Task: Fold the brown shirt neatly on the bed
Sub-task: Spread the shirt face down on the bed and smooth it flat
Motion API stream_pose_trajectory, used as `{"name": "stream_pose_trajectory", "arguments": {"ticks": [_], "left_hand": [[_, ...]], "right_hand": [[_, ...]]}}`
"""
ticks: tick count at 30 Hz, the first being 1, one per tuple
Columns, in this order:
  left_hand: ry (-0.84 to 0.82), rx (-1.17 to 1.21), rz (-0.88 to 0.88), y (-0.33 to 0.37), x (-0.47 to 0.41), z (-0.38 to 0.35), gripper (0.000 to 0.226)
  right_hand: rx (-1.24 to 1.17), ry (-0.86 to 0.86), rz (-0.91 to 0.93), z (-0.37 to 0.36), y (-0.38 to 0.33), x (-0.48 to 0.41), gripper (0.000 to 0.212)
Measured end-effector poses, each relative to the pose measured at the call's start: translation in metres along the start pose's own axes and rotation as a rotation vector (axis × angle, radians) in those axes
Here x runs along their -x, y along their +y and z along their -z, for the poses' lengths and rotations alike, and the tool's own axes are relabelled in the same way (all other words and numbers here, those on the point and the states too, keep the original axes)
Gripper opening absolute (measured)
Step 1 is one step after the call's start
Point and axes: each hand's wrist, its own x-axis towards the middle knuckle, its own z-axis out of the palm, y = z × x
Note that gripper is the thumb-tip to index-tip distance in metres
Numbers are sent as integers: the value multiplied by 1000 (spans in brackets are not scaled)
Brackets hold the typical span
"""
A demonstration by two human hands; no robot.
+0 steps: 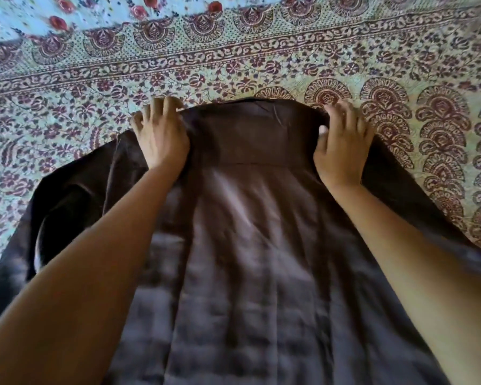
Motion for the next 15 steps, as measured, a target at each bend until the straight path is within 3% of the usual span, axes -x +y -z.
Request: {"name": "stream_pose_trajectory", "arguments": {"ticks": [1,3,6,12,15], "left_hand": [[9,68,-38,5,13,3,35],[-134,179,-209,14,37,2,47],[-353,62,-335,-3,47,-8,55],[-459,-137,-44,-81,15,6,52],[-389,-120,102,-76,20,22,52]], "right_hand": [[-63,-24,82,0,-4,11,43],[-106,-169,189,-2,-8,33,55],[17,-313,84,-4,9,43,71],[129,-372,-49,6,41,39,79],[120,-319,-143,21,16,49,77]]}}
